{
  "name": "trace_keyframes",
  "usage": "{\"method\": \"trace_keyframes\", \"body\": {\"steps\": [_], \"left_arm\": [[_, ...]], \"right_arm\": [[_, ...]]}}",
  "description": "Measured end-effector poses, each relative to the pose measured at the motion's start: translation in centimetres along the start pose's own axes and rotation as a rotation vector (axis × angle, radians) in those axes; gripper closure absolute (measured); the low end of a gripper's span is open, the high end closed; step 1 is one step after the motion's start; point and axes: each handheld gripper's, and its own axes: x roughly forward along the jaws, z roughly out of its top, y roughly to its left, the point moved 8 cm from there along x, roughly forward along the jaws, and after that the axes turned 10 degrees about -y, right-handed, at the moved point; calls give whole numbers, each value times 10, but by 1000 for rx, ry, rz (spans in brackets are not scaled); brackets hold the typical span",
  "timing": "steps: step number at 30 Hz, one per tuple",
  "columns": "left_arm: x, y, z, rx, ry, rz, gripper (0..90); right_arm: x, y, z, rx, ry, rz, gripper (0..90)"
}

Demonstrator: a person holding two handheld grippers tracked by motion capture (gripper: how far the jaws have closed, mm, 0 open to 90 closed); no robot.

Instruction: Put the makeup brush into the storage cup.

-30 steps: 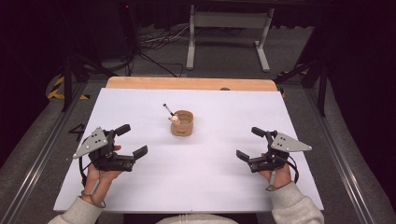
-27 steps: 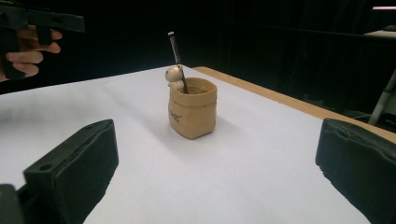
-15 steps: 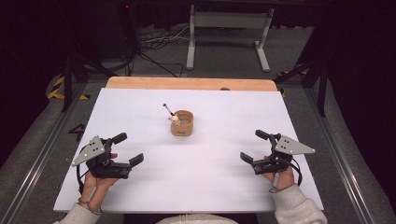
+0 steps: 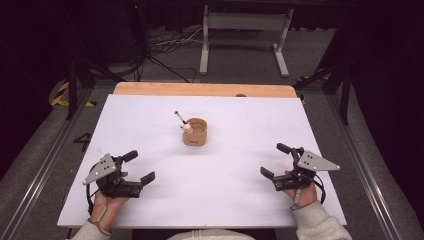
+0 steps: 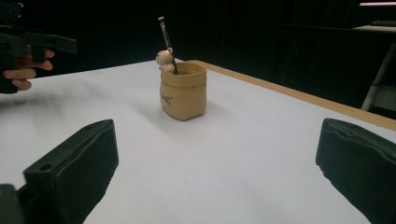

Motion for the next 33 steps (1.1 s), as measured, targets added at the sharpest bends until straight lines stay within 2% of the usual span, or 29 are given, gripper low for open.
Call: {"method": "trace_keyframes", "body": {"steps": [6,8,11,13,14,16,20,22,33], "left_arm": [[1,0,-6,31,0,5,1],[1,1,-9,24,8,2,1],[0,2,-9,45,-18,12,1],[0,1,-9,44,-21,11,1],[0,1,-9,46,-25,6,1],[1,2,-11,61,-25,5,1],[1,8,-16,42,-12,30,2],[1,9,-18,31,-7,30,2],[2,7,-16,36,-13,18,2]], "right_arm": [[-3,1,-4,-8,-14,0,0],[-3,1,-5,-10,-18,-5,0],[-3,0,-7,-7,-20,-7,0],[-3,0,-10,-12,-14,-8,0],[-3,0,-13,-35,-7,-12,0],[-4,-1,-14,-30,-12,-12,0],[-4,0,-13,-36,-15,-7,0],[-3,0,-15,-35,-7,-6,0],[-3,1,-15,-35,-7,-5,0]]}}
